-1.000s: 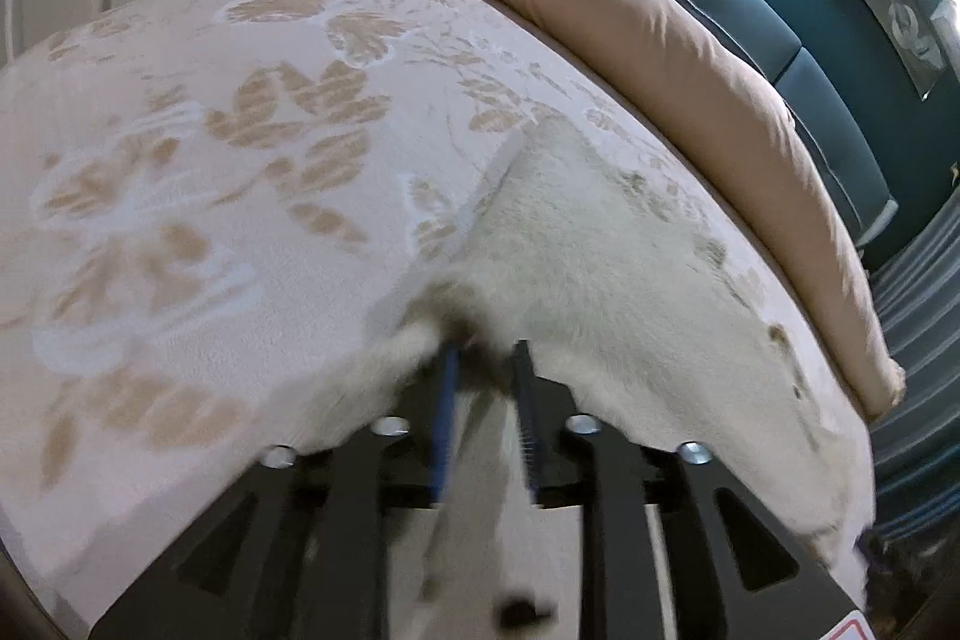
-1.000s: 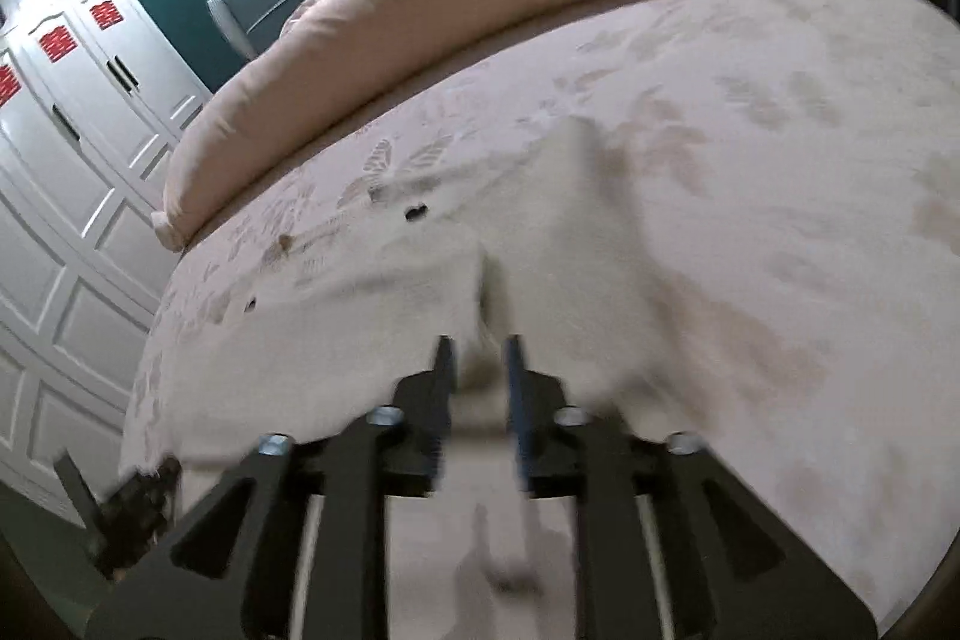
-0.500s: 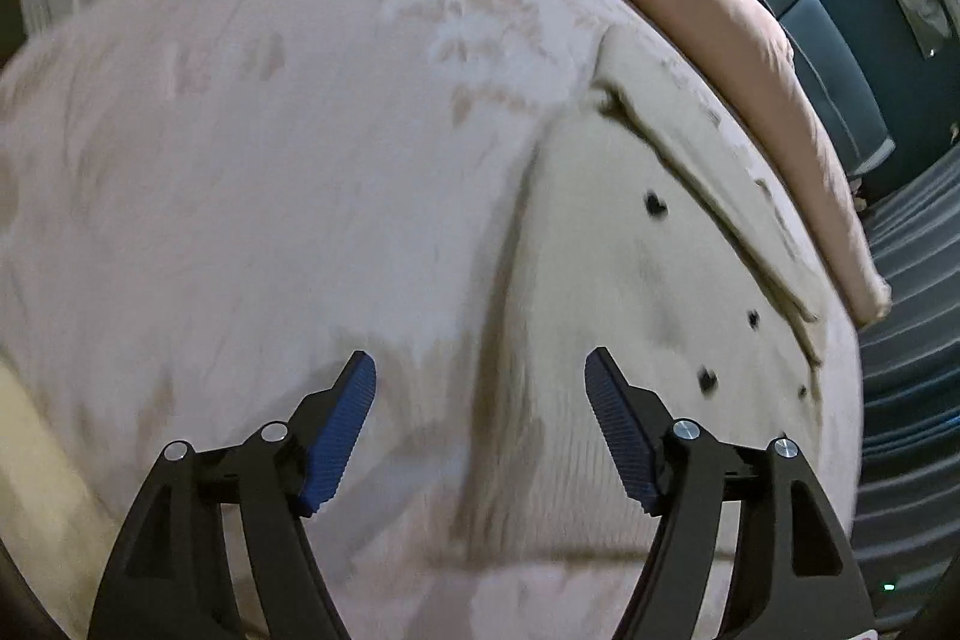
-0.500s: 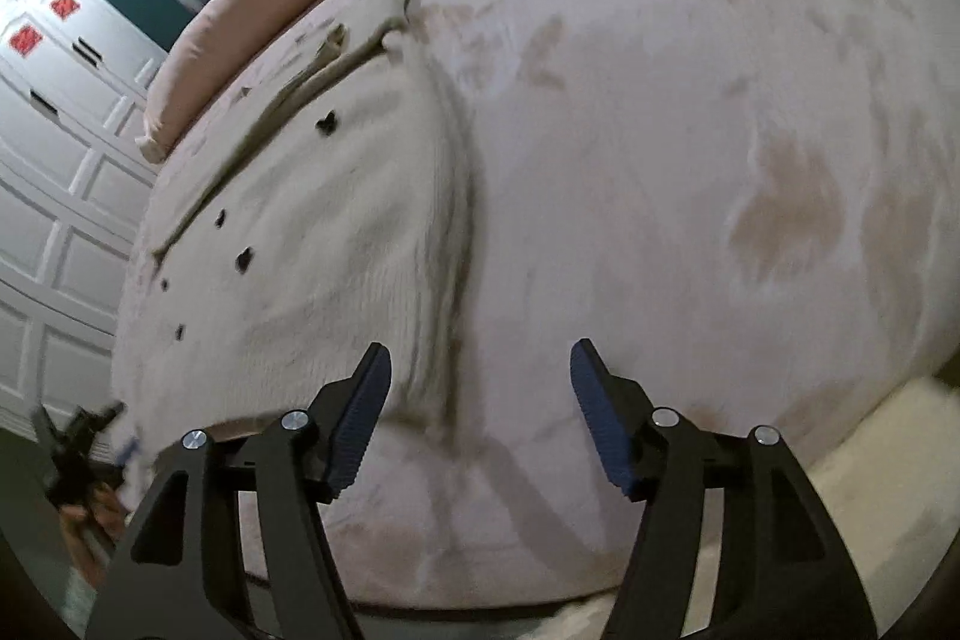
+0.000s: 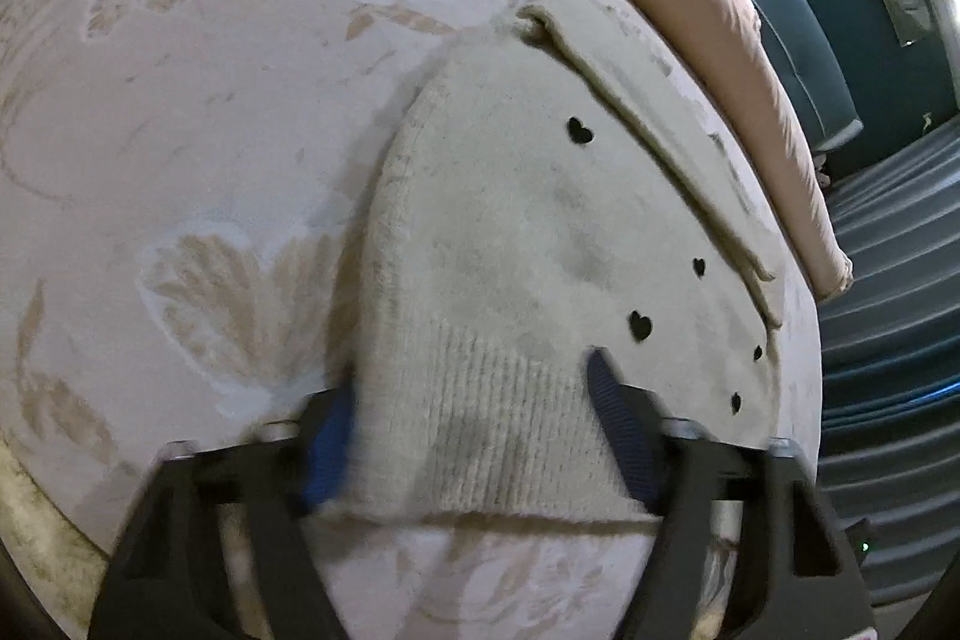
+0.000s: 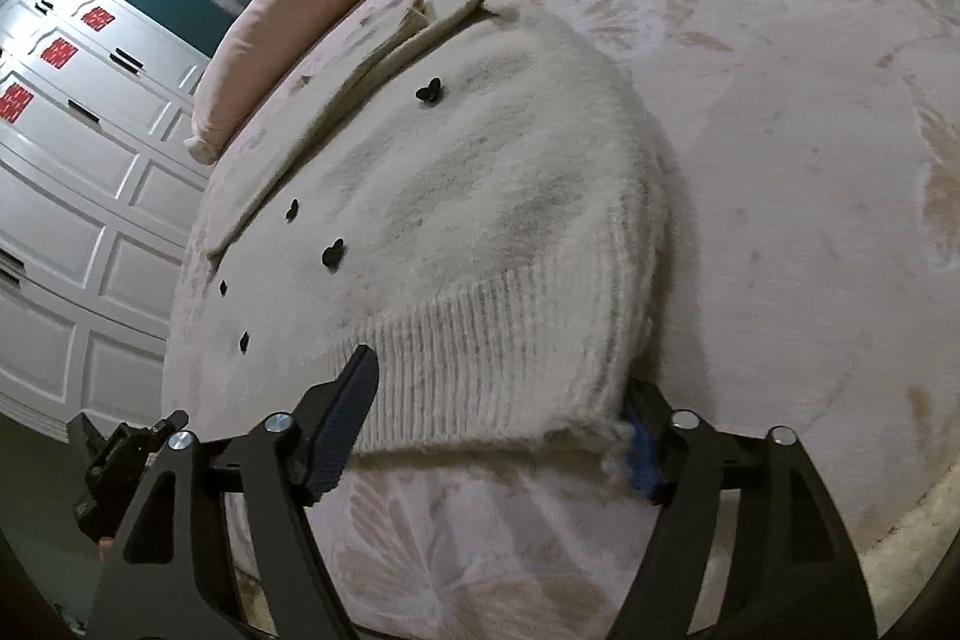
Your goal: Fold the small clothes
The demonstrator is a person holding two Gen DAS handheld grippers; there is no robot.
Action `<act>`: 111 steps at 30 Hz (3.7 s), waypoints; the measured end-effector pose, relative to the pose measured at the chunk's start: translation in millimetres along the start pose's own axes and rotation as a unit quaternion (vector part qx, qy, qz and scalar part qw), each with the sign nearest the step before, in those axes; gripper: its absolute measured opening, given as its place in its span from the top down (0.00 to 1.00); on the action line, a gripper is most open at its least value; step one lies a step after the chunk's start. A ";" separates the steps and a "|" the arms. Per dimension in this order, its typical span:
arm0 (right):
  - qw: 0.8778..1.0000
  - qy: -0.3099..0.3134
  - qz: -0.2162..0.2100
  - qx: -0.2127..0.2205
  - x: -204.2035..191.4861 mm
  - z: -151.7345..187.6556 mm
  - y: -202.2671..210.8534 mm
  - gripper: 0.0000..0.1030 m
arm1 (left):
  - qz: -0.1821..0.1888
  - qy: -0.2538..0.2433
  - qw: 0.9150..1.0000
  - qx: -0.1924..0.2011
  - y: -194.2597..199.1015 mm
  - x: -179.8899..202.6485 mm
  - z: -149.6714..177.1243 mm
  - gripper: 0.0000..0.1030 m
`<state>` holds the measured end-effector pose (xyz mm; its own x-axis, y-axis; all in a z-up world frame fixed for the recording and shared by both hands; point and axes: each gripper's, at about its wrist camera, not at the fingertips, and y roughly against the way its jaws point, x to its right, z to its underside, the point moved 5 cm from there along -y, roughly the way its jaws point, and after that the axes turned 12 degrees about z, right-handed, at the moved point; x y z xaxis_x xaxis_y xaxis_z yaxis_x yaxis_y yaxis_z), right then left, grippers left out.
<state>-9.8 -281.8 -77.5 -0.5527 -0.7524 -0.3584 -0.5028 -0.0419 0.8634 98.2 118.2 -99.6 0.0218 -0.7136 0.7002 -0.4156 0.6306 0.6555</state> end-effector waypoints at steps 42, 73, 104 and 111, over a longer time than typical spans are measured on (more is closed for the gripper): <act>0.979 0.139 -0.038 0.145 -11.5 -73.5 166.9 0.94 | 0.051 -0.215 0.975 0.029 111.3 129.8 -30.3 0.93; 0.989 -0.149 -0.014 0.019 41.9 -66.1 -3.6 0.26 | -0.073 -0.016 0.997 0.030 -22.3 -8.3 -30.7 0.42; 0.978 0.061 0.131 0.149 40.9 -75.6 96.5 0.16 | -0.048 -0.158 0.986 0.022 39.3 63.4 -20.7 0.44; 0.981 0.072 0.157 0.087 42.8 -83.2 20.9 0.57 | -0.065 -0.154 0.984 -0.058 -50.3 51.7 -22.7 0.53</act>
<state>11.4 -369.6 -45.3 -0.6047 -0.7962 -0.0205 -0.4356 0.3091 0.8454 140.8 56.5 -90.0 -0.2156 -0.8379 0.5014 -0.3213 0.5457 0.7739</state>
